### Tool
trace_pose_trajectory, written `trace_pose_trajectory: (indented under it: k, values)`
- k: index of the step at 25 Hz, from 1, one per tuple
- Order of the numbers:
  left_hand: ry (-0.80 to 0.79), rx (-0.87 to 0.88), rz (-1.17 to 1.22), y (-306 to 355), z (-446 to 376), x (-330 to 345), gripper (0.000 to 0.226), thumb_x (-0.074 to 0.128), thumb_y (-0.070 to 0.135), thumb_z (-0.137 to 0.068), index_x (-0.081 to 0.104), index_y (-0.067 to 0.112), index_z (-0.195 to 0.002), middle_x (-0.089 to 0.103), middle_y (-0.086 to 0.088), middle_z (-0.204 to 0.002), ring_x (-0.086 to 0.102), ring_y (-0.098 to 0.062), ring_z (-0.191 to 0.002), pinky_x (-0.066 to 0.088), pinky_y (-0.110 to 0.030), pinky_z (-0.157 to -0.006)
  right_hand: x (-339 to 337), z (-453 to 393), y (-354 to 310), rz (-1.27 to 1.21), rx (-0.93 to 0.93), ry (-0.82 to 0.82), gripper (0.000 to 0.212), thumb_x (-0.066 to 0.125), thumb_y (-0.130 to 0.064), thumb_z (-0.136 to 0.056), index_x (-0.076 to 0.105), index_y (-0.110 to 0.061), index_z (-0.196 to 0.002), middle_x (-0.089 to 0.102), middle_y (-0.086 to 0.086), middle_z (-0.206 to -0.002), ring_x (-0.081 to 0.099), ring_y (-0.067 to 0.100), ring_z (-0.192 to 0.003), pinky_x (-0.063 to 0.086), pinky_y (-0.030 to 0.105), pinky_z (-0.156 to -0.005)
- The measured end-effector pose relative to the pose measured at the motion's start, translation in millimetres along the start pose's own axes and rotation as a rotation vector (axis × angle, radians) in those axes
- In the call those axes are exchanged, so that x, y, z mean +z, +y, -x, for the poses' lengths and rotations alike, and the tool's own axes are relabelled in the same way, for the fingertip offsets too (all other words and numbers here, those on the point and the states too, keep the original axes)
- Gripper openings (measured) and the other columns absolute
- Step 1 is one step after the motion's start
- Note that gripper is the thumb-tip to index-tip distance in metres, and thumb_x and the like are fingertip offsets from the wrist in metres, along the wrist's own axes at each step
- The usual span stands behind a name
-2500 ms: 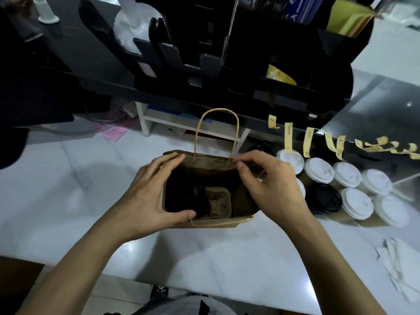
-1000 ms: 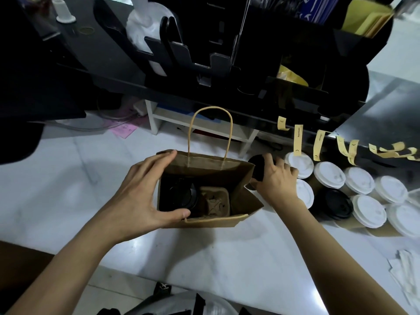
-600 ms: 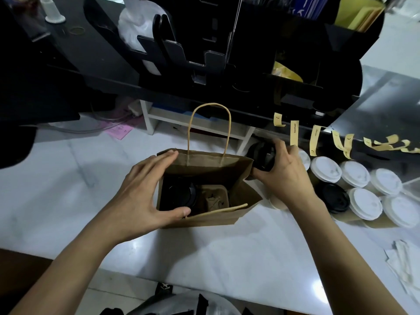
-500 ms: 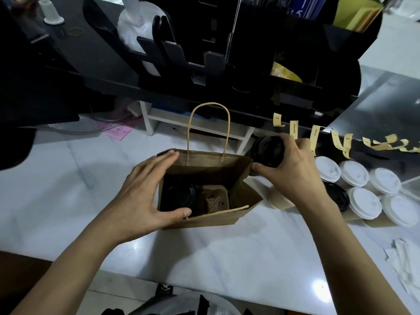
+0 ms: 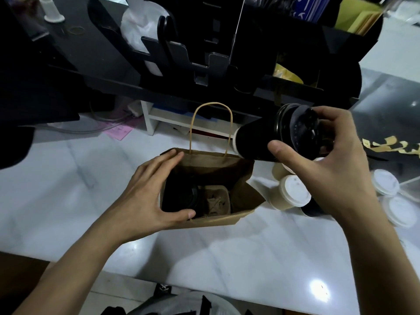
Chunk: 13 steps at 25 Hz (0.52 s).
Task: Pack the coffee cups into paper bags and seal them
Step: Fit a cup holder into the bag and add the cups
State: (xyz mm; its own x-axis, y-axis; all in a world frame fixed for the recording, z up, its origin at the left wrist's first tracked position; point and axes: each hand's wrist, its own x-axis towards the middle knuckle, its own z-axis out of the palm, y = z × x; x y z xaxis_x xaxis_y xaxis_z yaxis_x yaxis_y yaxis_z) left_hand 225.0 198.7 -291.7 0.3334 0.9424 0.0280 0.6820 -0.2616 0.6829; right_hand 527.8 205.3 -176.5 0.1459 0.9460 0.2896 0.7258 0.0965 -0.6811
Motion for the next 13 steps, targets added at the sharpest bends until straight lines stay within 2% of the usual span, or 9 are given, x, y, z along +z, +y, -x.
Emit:
trace_pose_trajectory:
  k: [2,4,5,8,11,13]
  values:
    - [0.001,0.002,-0.003,0.0,0.2,0.5,0.111,0.07,0.078,-0.063,0.008,0.057,-0.152,0.005,0.037,-0.158,0.007,0.007,-0.145,0.024,-0.03,-0.109,-0.6,2.2,-6.4,-0.08,-0.03,-0.118,0.077,0.074,-0.073,-0.066,0.047,-0.042,-0.13,0.058,-0.018,-0.123,0.055,-0.003,-0.113,0.041,0.008,-0.083]
    - [0.003,0.004,0.0,0.2,1.2,0.5,0.111,0.071,0.077,-0.062,0.008,0.058,-0.152,0.005,0.037,-0.158,0.007,0.007,-0.145,0.024,-0.029,-0.108,4.4,4.2,-10.1,-0.1,-0.063,-0.301,0.075,0.078,-0.062,-0.066,0.047,-0.044,-0.131,0.056,-0.017,-0.124,0.053,-0.008,-0.113,0.041,0.002,-0.083]
    - [0.004,0.004,0.003,0.4,1.7,0.4,0.112,0.072,0.077,-0.062,0.008,0.058,-0.152,0.005,0.037,-0.158,0.006,0.007,-0.145,0.024,-0.029,-0.108,8.6,5.3,-11.1,-0.076,-0.079,-0.388,0.076,0.08,-0.057,-0.065,0.047,-0.045,-0.132,0.055,-0.018,-0.124,0.052,-0.005,-0.115,0.042,0.004,-0.087]
    - [0.003,0.005,0.008,2.2,3.4,0.6,0.112,0.073,0.075,-0.063,0.008,0.058,-0.152,0.004,0.038,-0.158,0.004,0.007,-0.146,0.022,-0.029,-0.109,25.1,7.7,-10.4,0.096,-0.158,-0.558,0.082,0.083,-0.049,-0.065,0.042,-0.046,-0.136,0.049,-0.02,-0.126,0.044,0.005,-0.12,0.041,0.021,-0.1]
    - [-0.001,0.007,0.007,4.2,5.2,1.3,0.113,0.077,0.07,-0.065,0.008,0.057,-0.153,0.003,0.038,-0.157,0.002,0.008,-0.146,0.021,-0.03,-0.11,44.6,11.8,-10.1,0.253,-0.232,-0.65,0.082,0.081,-0.05,-0.068,0.036,-0.046,-0.136,0.042,-0.025,-0.12,0.035,0.002,-0.113,0.037,0.02,-0.091]
    - [0.001,0.009,0.002,5.2,6.6,1.5,0.113,0.078,0.068,-0.065,0.008,0.056,-0.154,0.003,0.037,-0.158,0.002,0.007,-0.147,0.021,-0.031,-0.111,56.8,15.8,-9.1,0.327,-0.249,-0.68,0.082,0.079,-0.051,-0.069,0.034,-0.043,-0.138,0.04,-0.023,-0.119,0.032,0.003,-0.111,0.034,0.02,-0.088]
